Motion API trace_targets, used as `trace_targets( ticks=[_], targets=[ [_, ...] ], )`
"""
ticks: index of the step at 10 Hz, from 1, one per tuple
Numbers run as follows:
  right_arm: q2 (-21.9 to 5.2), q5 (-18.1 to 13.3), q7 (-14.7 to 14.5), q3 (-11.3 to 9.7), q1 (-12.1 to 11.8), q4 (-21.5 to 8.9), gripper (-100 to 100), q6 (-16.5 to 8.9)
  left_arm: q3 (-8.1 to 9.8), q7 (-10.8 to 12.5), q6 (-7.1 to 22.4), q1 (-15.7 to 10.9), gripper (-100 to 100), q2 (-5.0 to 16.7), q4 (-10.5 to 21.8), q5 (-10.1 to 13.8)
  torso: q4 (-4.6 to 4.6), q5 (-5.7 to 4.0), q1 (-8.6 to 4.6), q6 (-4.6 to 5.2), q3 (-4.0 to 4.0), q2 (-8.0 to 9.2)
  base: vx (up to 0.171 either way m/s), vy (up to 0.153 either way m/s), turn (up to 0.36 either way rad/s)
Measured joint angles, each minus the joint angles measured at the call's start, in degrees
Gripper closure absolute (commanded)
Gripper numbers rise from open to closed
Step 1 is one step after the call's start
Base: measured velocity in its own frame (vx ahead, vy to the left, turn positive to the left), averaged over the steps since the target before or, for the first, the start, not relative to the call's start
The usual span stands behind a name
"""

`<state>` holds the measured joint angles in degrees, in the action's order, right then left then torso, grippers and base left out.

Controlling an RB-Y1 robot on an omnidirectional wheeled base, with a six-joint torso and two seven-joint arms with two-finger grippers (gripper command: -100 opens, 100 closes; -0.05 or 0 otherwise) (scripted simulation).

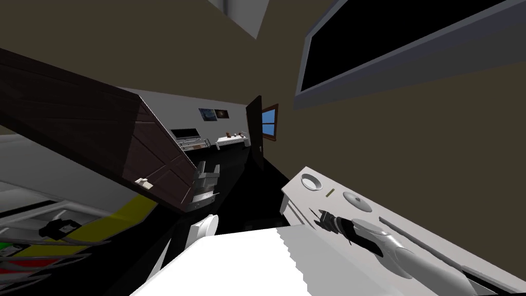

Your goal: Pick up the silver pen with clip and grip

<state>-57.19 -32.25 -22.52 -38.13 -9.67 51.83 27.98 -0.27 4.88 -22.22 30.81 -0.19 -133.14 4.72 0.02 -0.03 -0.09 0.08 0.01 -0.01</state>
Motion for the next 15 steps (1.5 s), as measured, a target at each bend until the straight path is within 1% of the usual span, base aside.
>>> trace_targets(
  ticks=[1,2,3,4,5,6,7,8,9,10,11,12,13,14,15],
  targets=[
    [0.0,0.0,0.0,0.0,0.0,0.0,-100,0.0,0.00,0.0,0.0,0.0,0,0.0,0.0,0.0,-0.01,0.01,0.04,0.00,-0.02,-0.03,-0.079,-0.029,0.343],
    [0.9,0.9,-0.1,1.2,-1.0,-0.6,-100,-0.3,-0.01,0.0,0.0,0.0,0,0.0,0.0,0.0,0.03,0.00,-0.04,-0.07,0.09,0.17,-0.103,-0.056,0.375],
    [1.1,1.5,-0.1,1.9,-1.9,-0.2,-100,-0.9,0.00,0.0,0.0,0.0,0,0.0,0.0,0.0,0.06,-0.02,-0.13,-0.04,0.16,0.27,-0.117,-0.086,0.390],
    [2.0,2.6,-0.2,3.4,-3.5,0.2,-100,-1.9,0.00,0.0,0.0,0.0,0,0.0,0.0,0.0,0.08,-0.05,-0.25,-0.04,0.21,0.37,-0.105,-0.057,0.357],
    [2.1,3.2,-0.1,4.2,-4.5,0.7,-100,-2.6,0.00,0.0,0.0,0.0,0,0.0,0.0,0.0,0.08,-0.04,-0.20,-0.03,0.20,0.33,-0.108,-0.021,0.402],
    [2.5,4.4,-0.1,5.8,-6.5,1.3,-100,-3.4,0.00,0.0,0.0,0.0,0,0.0,0.0,0.0,0.08,-0.02,-0.09,-0.03,0.20,0.35,-0.106,-0.022,0.439],
    [3.1,5.0,-0.1,6.5,-7.1,1.1,-100,-4.0,0.00,0.0,0.0,0.0,0,0.0,0.0,0.0,0.08,-0.02,-0.09,-0.05,0.19,0.31,-0.140,-0.061,0.388],
    [4.2,6.0,-0.4,8.0,-8.4,0.6,-100,-4.5,0.00,0.0,0.0,0.0,0,0.0,0.0,0.0,0.09,-0.04,-0.22,0.00,0.24,0.43,-0.135,-0.040,0.354],
    [4.6,6.6,-0.5,8.9,-9.3,0.7,-100,-5.0,0.00,0.0,0.0,0.0,0,0.0,0.0,0.0,0.10,-0.04,-0.19,-0.01,0.25,0.42,-0.139,-0.037,0.458],
    [5.4,7.7,-0.4,10.1,-10.8,1.2,-100,-6.2,0.00,0.0,0.0,0.0,0,0.0,0.0,0.0,0.10,-0.04,-0.20,-0.02,0.25,0.43,-0.111,-0.019,0.390],
    [5.6,8.3,-0.4,11.0,-11.8,1.4,-100,-6.8,0.00,0.0,0.0,0.0,0,0.0,0.0,0.0,0.09,-0.03,-0.16,0.00,0.21,0.34,-0.123,-0.010,0.406],
    [6.4,9.5,-0.6,12.7,-13.5,1.2,-100,-7.2,0.00,0.0,0.0,0.0,0,0.0,0.0,0.0,0.08,-0.02,-0.15,0.01,0.22,0.38,-0.102,-0.007,0.354],
    [7.0,10.1,-0.7,13.4,-14.1,1.0,-100,-7.6,0.01,0.0,0.0,0.0,0,0.0,0.0,0.0,0.08,-0.03,-0.15,0.00,0.18,0.29,-0.121,-0.018,0.411],
    [7.7,11.2,-0.7,14.8,-15.7,1.6,-100,-8.7,0.01,0.0,0.0,0.0,0,0.0,0.0,0.0,0.08,-0.03,-0.20,0.01,0.20,0.35,-0.112,-0.009,0.373],
    [7.9,11.8,-0.6,15.6,-16.6,2.0,-100,-9.5,0.01,0.0,0.0,0.0,0,0.0,0.0,0.0,0.08,-0.03,-0.19,0.01,0.19,0.31,-0.124,0.024,0.453]
  ],
)
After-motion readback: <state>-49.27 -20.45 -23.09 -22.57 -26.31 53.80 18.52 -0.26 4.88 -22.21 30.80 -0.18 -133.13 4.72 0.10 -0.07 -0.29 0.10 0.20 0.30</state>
